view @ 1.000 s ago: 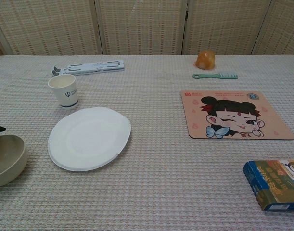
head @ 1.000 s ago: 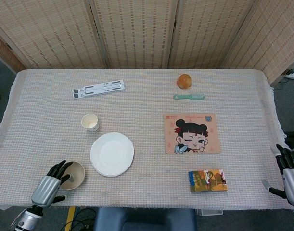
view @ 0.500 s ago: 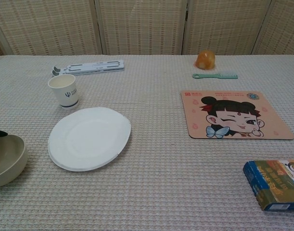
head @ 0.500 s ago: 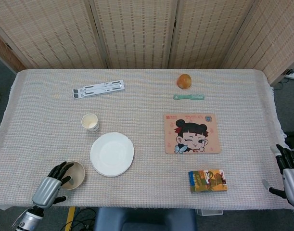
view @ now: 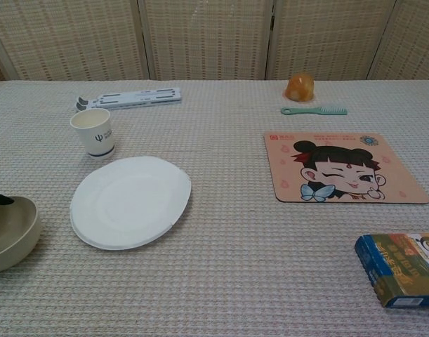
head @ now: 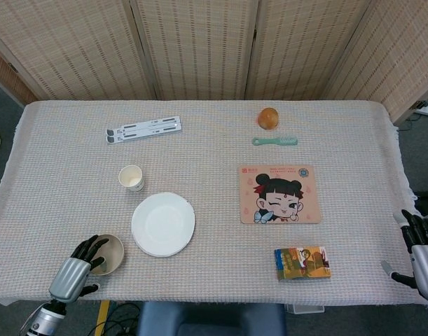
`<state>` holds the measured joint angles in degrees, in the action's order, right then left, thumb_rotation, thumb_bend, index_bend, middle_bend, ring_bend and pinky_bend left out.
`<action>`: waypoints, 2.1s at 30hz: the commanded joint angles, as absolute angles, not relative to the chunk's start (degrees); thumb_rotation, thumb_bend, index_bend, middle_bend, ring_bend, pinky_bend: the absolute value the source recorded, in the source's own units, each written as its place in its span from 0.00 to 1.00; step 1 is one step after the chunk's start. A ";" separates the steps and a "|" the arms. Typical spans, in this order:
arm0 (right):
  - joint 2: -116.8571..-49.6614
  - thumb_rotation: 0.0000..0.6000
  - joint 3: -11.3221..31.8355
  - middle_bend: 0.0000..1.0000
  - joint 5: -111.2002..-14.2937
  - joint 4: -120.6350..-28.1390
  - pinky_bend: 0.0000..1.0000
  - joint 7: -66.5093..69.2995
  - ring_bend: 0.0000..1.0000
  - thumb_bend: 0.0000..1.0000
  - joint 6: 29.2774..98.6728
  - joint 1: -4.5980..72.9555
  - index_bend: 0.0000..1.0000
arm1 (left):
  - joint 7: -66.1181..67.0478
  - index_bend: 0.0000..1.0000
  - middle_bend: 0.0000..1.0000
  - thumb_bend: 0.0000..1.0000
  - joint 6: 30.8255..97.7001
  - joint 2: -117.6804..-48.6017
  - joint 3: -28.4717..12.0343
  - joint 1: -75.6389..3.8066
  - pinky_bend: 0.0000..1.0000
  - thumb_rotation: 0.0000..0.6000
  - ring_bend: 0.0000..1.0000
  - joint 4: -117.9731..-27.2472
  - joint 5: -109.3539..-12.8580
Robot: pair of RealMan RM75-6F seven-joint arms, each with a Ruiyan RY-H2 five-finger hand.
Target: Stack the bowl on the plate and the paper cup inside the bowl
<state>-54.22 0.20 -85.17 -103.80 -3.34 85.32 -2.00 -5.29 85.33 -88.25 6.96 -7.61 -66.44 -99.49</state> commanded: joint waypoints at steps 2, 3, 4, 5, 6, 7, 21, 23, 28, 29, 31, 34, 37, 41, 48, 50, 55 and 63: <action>-54.26 1.00 0.20 0.00 -85.20 -103.78 0.00 -3.39 0.00 0.22 85.17 -1.89 0.00 | -5.34 0.59 0.17 0.36 86.23 -89.06 6.60 -7.38 0.16 1.00 0.00 -65.27 -99.41; -54.28 1.00 0.20 0.00 -85.20 -103.77 0.00 -3.37 0.00 0.22 85.13 -1.87 0.00 | -5.22 0.59 0.17 0.36 86.61 -89.32 6.47 -7.31 0.16 1.00 0.00 -64.86 -99.43; -54.30 1.00 0.21 0.00 -85.19 -103.77 0.00 -3.37 0.00 0.22 85.11 -1.85 0.00 | -5.09 0.60 0.17 0.36 86.86 -89.50 6.42 -7.26 0.16 1.00 0.00 -64.54 -99.47; -54.30 1.00 0.22 0.00 -85.18 -103.76 0.00 -3.39 0.00 0.22 85.10 -1.83 0.00 | -5.03 0.60 0.17 0.36 87.12 -89.68 6.37 -7.22 0.16 1.00 0.00 -64.26 -99.53; -54.31 1.00 0.22 0.00 -85.18 -103.75 0.00 -3.37 0.00 0.22 85.08 -1.82 0.00 | -4.96 0.60 0.17 0.36 87.47 -89.95 6.28 -7.13 0.16 1.00 0.00 -63.89 -99.54; -54.32 1.00 0.21 0.00 -85.17 -103.74 0.00 -3.36 0.00 0.22 85.09 -1.83 0.00 | -4.89 0.61 0.17 0.36 87.71 -90.17 6.22 -7.04 0.16 1.00 0.00 -63.58 -99.51; -54.33 1.00 0.17 0.00 -85.21 -103.70 0.00 -3.39 0.00 0.22 85.00 -1.76 0.00 | -4.82 0.62 0.18 0.36 90.90 -92.13 5.52 -6.68 0.16 1.00 0.00 -60.76 -99.98; -54.34 1.00 0.17 0.00 -85.18 -103.71 0.00 -3.44 0.00 0.22 84.95 -1.73 0.00 | -4.59 0.62 0.18 0.36 91.54 -92.13 5.38 -6.66 0.16 1.00 0.00 -60.75 -100.16; -54.38 1.00 0.22 0.00 -84.99 -103.74 0.00 -3.59 0.00 0.22 84.83 -1.66 0.00 | -3.13 0.63 0.18 0.36 92.90 -91.33 5.05 -6.87 0.16 1.00 0.00 -62.28 -100.83; -54.40 1.00 0.23 0.00 -84.95 -103.75 0.00 -3.60 0.00 0.22 84.81 -1.65 0.00 | -2.50 0.63 0.18 0.36 93.07 -91.02 5.01 -7.01 0.16 1.00 0.00 -62.88 -101.08; -54.40 1.00 0.27 0.00 -84.86 -103.75 0.00 -3.58 0.00 0.22 84.80 -1.63 0.00 | -0.73 0.63 0.18 0.36 93.21 -90.10 4.85 -7.53 0.16 1.00 0.00 -64.82 -101.74; -54.33 1.00 0.30 0.00 -84.89 -103.70 0.00 -3.35 0.00 0.22 84.91 -1.66 0.00 | 2.71 0.63 0.18 0.36 92.82 -88.46 4.34 -8.66 0.16 1.00 0.00 -68.47 -102.67; -54.23 1.00 0.39 0.00 -84.78 -103.54 0.00 -2.88 0.00 0.22 85.00 -1.69 0.00 | 6.06 0.63 0.18 0.36 91.62 -86.84 3.48 -10.08 0.16 1.00 0.00 -72.49 -103.12; -54.05 1.00 0.52 0.00 -84.65 -103.29 0.00 -2.20 0.00 0.22 85.08 -1.71 0.00 | 10.11 0.63 0.18 0.36 88.90 -85.06 2.35 -12.29 0.16 1.00 0.00 -77.26 -103.38; -53.78 1.00 0.90 0.00 -83.96 -102.90 0.00 -1.05 0.00 0.22 85.16 -1.75 0.00 | 16.19 0.64 0.18 0.36 83.20 -82.87 0.29 -16.57 0.16 1.00 0.00 -84.46 -103.50; -53.71 1.00 1.02 0.00 -83.72 -102.80 0.00 -0.75 0.00 0.22 85.10 -1.73 0.00 | 17.61 0.64 0.18 0.36 81.52 -82.63 -0.32 -17.67 0.16 1.00 0.00 -86.01 -103.10; -53.50 1.00 1.38 0.00 -83.08 -102.52 0.00 0.15 0.00 0.22 85.00 -1.67 0.00 | 19.49 0.64 0.18 0.36 78.10 -82.55 -1.67 -19.81 0.16 1.00 0.00 -88.38 -101.35; -52.96 1.00 1.68 0.00 -82.62 -101.93 0.00 2.10 0.00 0.22 84.69 -1.58 0.00 | 21.87 0.64 0.19 0.36 74.51 -84.50 -2.68 -22.41 0.16 1.00 0.00 -89.74 -99.73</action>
<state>-53.06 1.65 -82.62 -102.03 1.87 84.68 -1.56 21.61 74.91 -84.13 -2.47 -22.04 -89.62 -100.00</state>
